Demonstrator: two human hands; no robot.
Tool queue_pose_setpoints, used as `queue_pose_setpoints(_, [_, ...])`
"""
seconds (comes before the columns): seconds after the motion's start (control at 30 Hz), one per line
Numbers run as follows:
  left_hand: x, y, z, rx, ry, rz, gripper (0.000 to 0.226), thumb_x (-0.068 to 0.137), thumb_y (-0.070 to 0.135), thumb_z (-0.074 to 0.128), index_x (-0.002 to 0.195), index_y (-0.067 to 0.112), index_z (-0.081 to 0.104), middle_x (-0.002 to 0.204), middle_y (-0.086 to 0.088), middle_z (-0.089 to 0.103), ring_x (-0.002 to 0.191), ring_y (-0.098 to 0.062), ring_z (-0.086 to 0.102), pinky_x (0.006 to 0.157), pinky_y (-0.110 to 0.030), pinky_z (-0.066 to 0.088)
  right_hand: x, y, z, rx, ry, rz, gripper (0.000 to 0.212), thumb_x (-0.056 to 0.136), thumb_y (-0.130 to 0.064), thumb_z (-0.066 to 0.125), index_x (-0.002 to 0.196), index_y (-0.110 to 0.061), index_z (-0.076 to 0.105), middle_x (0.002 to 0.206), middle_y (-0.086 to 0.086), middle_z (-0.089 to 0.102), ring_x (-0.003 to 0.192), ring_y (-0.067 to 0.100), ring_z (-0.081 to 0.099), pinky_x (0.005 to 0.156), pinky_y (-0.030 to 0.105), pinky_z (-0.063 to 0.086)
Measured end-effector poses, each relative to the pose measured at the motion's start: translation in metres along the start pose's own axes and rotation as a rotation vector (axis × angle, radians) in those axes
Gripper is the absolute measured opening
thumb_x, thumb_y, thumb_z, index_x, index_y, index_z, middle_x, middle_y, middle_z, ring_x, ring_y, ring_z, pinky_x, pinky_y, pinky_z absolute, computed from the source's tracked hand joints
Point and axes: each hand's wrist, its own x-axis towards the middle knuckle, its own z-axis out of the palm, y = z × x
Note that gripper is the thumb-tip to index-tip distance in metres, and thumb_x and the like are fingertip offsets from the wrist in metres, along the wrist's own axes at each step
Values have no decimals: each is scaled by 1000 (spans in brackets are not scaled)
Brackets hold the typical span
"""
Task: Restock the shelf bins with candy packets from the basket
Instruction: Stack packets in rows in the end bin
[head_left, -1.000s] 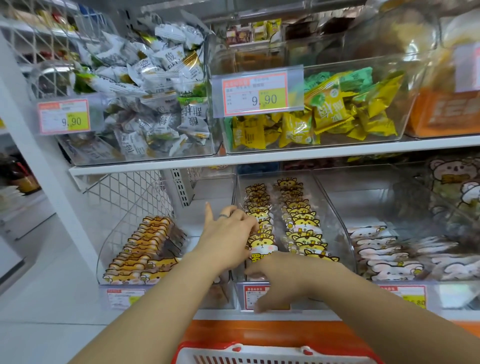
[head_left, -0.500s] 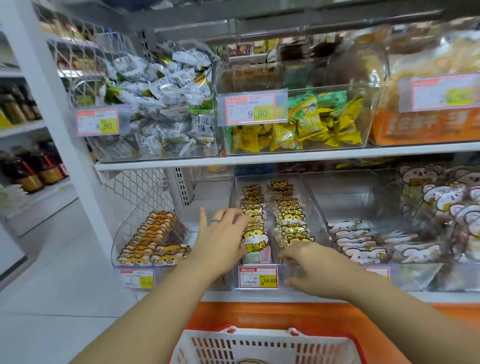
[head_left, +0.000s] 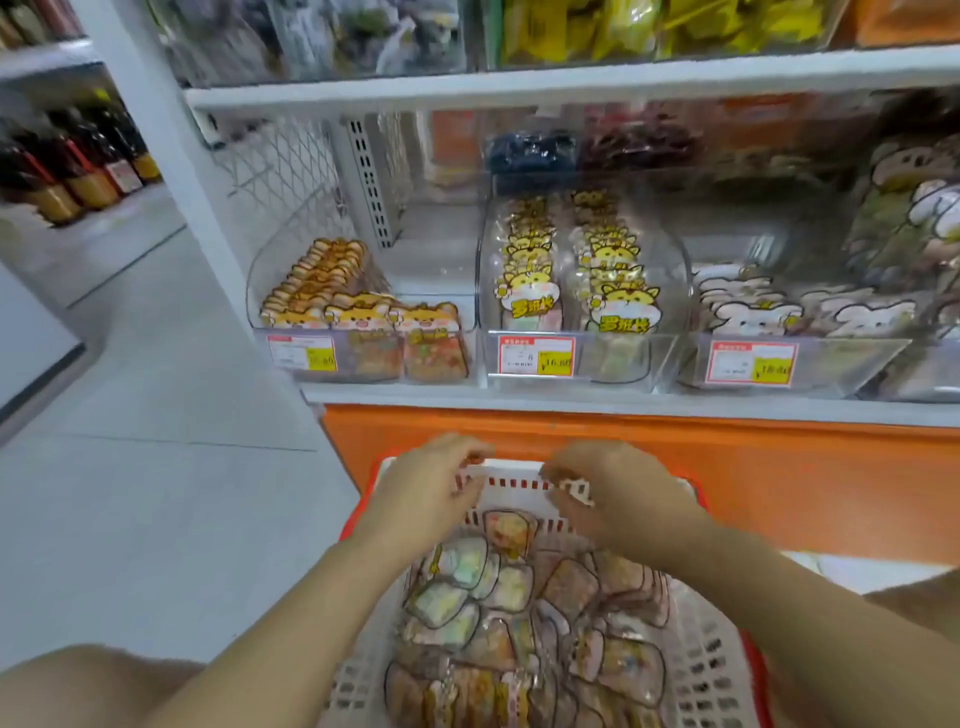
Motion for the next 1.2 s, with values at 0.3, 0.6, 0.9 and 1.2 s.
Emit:
queue_pose_setpoints(0.3, [-53, -102, 125, 24, -583, -478, 45, 94, 30, 60, 139, 26, 52, 138, 1, 54, 123, -21, 56, 103, -33, 46, -4, 46, 139, 144, -560, 319, 26, 93, -39, 52, 110, -24, 64, 101, -3, 67, 87, 16, 64, 76, 35, 57])
queue_pose_setpoints(0.6, [-91, -116, 195, -63, -700, -667, 63, 95, 45, 59, 152, 30, 35, 155, -11, 37, 135, -29, 45, 108, -40, 43, 40, 32, 208, 521, -664, 534, 42, 96, -38, 56, 136, -26, 56, 136, -6, 53, 119, 12, 52, 92, 25, 44])
queue_pose_setpoints(0.9, [-83, -116, 204, -377, -461, -970, 31, 98, 19, 50, 123, 16, 68, 134, -11, 53, 113, -23, 58, 89, -27, 50, 69, 17, 254, 908, -527, 868, 46, 98, -27, 62, 142, -18, 53, 138, 4, 55, 116, 22, 58, 98, 36, 50])
queue_pose_setpoints(1.2, [-67, -134, 208, -966, 116, -1599, 54, 91, 10, 62, 142, 4, 46, 100, -14, 65, 82, -24, 64, 65, -33, 53, 45, 19, 257, 882, -306, 1053, 24, 92, -21, 70, 106, -3, 76, 90, 8, 71, 81, 17, 66, 64, 25, 56])
